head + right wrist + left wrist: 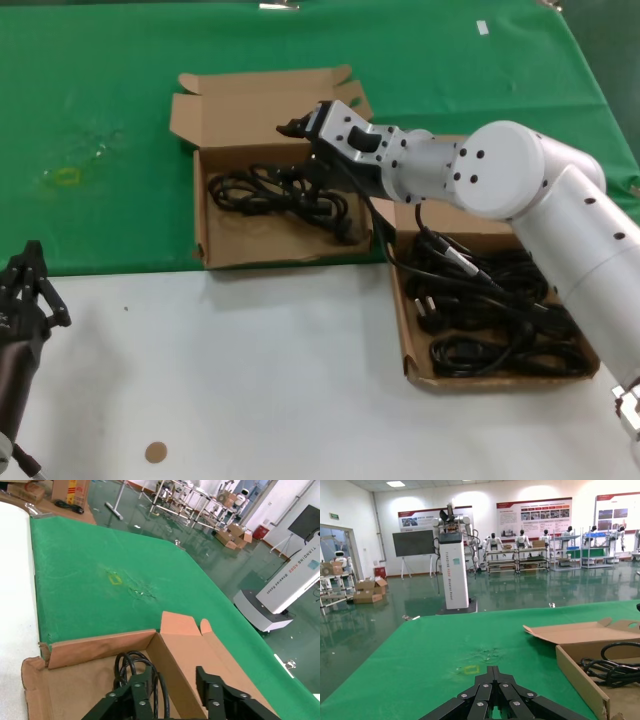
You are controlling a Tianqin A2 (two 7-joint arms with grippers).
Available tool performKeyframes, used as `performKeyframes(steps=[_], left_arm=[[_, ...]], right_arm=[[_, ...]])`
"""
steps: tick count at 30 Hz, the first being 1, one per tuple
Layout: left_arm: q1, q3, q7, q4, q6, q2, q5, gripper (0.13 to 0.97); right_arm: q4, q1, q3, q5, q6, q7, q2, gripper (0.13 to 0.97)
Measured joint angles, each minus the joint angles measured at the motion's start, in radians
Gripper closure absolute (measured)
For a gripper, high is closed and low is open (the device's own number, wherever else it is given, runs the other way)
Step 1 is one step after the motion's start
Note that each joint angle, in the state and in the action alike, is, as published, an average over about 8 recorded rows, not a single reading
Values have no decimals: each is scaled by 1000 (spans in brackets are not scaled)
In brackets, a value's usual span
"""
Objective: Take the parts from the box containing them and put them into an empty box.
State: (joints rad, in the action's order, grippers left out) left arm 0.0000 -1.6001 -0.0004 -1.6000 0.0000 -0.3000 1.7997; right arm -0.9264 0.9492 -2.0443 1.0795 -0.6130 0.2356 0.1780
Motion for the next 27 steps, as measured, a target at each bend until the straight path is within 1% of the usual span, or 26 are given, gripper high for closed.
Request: performKeyframes(steps=[4,5,8,13,14,16,20,22,26,27], left_arm=[[0,0,0,0,0,0,0,943],[0,0,0,0,0,0,0,941],[0,0,0,0,0,0,0,937],[0,0,0,0,0,0,0,885],[0,0,0,0,0,0,0,875],[0,0,0,0,0,0,0,854],[0,0,0,0,0,0,0,854],[0,0,0,0,0,0,0,815],[0,0,0,0,0,0,0,737],[0,0,0,0,0,0,0,717]], right_arm=[[-15,-19,9,14,12,-4,3,744],[-20,-27,13,20,17,-5,4,744],[-40,-55,26,42,35,-13,7,670],[-81,-113,53,85,72,-27,15,546],[-89,-125,59,94,80,-30,16,546],[-107,-150,70,113,96,-37,19,494],[-143,-200,94,152,129,-49,26,389],[-161,-226,106,171,146,-56,29,337],[-198,-278,130,211,179,-68,36,337],[-207,-290,136,220,187,-71,37,320]])
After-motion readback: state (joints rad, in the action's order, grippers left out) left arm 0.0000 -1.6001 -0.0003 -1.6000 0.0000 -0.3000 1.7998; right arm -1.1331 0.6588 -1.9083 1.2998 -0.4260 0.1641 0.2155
